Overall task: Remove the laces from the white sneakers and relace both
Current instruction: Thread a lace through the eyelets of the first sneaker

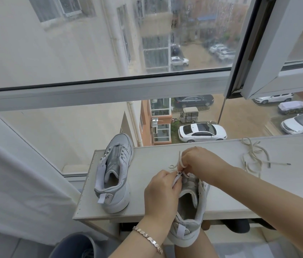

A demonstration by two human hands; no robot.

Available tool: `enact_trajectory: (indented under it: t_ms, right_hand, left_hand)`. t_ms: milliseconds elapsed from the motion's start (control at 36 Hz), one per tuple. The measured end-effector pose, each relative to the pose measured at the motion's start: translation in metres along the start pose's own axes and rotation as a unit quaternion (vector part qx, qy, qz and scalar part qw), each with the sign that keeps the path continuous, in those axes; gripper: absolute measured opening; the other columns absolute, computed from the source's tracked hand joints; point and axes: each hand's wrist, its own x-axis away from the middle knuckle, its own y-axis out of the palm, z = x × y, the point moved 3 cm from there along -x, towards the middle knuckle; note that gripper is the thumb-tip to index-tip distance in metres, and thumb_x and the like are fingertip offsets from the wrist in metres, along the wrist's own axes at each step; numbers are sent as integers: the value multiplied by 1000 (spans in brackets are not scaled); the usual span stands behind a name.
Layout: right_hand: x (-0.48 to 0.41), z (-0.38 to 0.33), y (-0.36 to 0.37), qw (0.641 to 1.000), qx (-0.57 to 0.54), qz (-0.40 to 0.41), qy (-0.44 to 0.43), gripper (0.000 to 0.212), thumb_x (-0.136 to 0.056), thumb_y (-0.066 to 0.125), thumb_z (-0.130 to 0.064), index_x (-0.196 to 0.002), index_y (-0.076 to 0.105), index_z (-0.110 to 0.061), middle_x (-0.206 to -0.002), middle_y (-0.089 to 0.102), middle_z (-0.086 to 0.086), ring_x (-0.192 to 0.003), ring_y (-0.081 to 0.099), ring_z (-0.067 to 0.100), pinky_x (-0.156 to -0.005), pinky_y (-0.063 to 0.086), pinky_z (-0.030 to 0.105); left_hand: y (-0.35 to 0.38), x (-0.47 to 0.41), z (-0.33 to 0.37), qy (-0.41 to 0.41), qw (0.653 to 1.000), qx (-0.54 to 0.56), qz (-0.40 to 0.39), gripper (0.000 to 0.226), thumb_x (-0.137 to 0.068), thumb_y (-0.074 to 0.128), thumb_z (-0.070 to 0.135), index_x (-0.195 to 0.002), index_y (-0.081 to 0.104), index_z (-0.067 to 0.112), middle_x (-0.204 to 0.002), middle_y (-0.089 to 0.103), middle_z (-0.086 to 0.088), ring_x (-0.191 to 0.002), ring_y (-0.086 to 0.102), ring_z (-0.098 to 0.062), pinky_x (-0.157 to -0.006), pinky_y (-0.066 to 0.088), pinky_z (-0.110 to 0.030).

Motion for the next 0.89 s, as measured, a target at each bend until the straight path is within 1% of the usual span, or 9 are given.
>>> enact_trajectory:
  t_ms: [83,222,306,389,472,639,750,833,889]
  right_hand:
    - [-2,2,0,999,39,15,-3,21,-84,61,-11,-102,70,-17,-107,64,-2,-101,58,18,-84,46,26]
    - [-5,1,3,999,35,-21,-16,23,-82,57,-1,-102,68,-5,-111,63,2,-104,58,19,-89,44,26]
    - [-5,1,2,999,17,-28,-16,27,-87,53,-2,-110,67,-8,-116,56,3,-106,55,19,-88,40,20]
    - [-5,1,1,999,-18,-39,-6,28,-89,50,0,-111,67,-6,-111,56,6,-109,55,21,-84,38,17]
    - [-3,2,1,999,-33,-17,-16,31,-88,51,1,-112,68,-9,-118,56,4,-108,54,14,-78,30,6]
    - [-6,5,4,996,-91,0,-6,25,-85,51,5,-100,70,-3,-112,62,7,-104,58,16,-90,40,14]
    - [-3,10,9,992,-123,3,-1,21,-89,53,-3,-98,71,-9,-109,63,1,-105,55,15,-94,38,20]
    - [-1,13,11,988,-155,-1,-1,20,-90,54,-5,-99,71,-9,-106,65,-1,-102,56,13,-89,38,13]
    - [-1,15,11,982,-188,-2,2,18,-90,55,-5,-97,71,-7,-97,65,-3,-92,57,9,-77,38,4]
  left_hand:
    - [0,0,-1,-5,1000,1,-2,19,-92,57,24,-98,72,15,-82,60,-4,-76,56,-21,-62,39,-26]
    - [1,1,-2,-9,1000,-2,-2,19,-91,57,27,-98,72,18,-79,57,1,-74,54,-18,-60,35,-23]
    - [1,1,-2,-9,1000,-2,-1,19,-91,57,27,-99,72,19,-77,54,3,-73,53,-15,-60,33,-20]
    - [1,1,-2,-5,1000,0,0,19,-91,57,26,-100,72,17,-79,57,1,-72,51,-14,-59,31,-18]
    - [1,1,-2,-3,1000,3,2,19,-91,58,26,-100,72,17,-79,59,0,-72,53,-15,-60,32,-19]
    - [2,1,-3,0,1000,4,9,18,-90,59,25,-99,73,17,-78,59,0,-72,54,-15,-60,35,-20]
    - [3,1,-4,3,1000,8,13,20,-90,59,23,-103,73,16,-81,62,-2,-76,57,-17,-63,44,-27]
    - [3,2,-3,7,1000,10,18,18,-90,60,22,-101,73,15,-81,63,-3,-76,58,-19,-64,48,-30]
    - [3,3,-3,15,1000,8,22,18,-89,61,21,-101,73,14,-81,64,-3,-74,59,-19,-64,50,-33]
